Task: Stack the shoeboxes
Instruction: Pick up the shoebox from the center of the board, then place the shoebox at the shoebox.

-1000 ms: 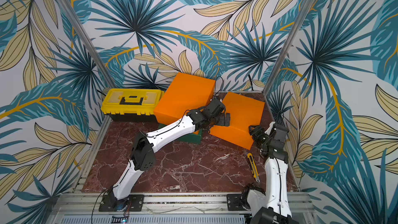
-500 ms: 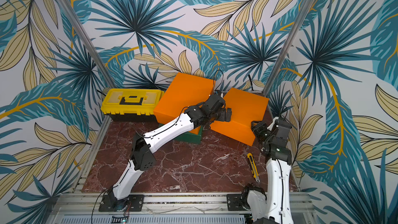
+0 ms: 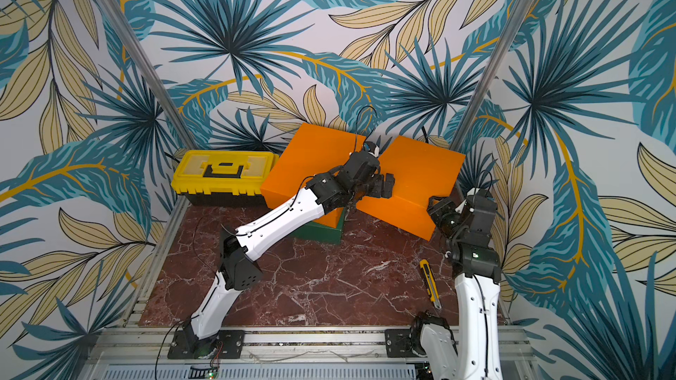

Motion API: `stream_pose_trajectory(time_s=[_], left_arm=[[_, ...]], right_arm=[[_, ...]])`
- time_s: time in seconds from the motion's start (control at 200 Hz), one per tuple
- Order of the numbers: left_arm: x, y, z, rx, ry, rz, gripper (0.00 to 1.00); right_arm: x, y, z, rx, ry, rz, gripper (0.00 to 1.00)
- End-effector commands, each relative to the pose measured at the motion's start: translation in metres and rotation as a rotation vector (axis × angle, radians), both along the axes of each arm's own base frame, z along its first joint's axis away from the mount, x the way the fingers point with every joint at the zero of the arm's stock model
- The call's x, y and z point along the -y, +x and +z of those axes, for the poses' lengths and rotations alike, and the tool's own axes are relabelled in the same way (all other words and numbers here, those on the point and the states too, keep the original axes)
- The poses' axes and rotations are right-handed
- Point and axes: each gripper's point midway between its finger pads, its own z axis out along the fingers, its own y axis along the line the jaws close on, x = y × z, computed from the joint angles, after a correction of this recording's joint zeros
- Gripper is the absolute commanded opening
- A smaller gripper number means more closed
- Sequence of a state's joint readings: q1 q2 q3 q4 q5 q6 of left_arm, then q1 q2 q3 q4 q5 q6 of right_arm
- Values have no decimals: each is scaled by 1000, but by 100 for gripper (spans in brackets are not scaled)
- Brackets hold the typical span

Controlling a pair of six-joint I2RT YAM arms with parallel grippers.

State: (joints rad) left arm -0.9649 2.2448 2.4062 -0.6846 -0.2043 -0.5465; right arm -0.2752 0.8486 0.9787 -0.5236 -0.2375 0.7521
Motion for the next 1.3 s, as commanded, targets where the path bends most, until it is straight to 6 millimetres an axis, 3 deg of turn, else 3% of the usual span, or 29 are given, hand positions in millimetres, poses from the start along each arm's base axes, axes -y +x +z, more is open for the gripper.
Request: stream_pose_trajectory(time_s=[0.0,0.285,0.611,0.826,1.062,1.297], left_arm=[[89,-128,79,59,-256,-419,98],[83,-135,102,118,-265,-423,98],[66,-138,131,189,-271,-400,98],[53,-138,149,236,-269,-384,99],[26,-128,156,298,-211,-298,99],[-21,-100,147,277,-202,-182,99]], right_arm=[[-87,-8,46,142,77,413,48],[-95,-18,83,208,47,438,48],[-115,-17,121,283,56,498,47],[-142,-9,135,298,38,566,46],[-184,5,145,301,-7,653,46],[-219,27,148,297,-40,705,46]])
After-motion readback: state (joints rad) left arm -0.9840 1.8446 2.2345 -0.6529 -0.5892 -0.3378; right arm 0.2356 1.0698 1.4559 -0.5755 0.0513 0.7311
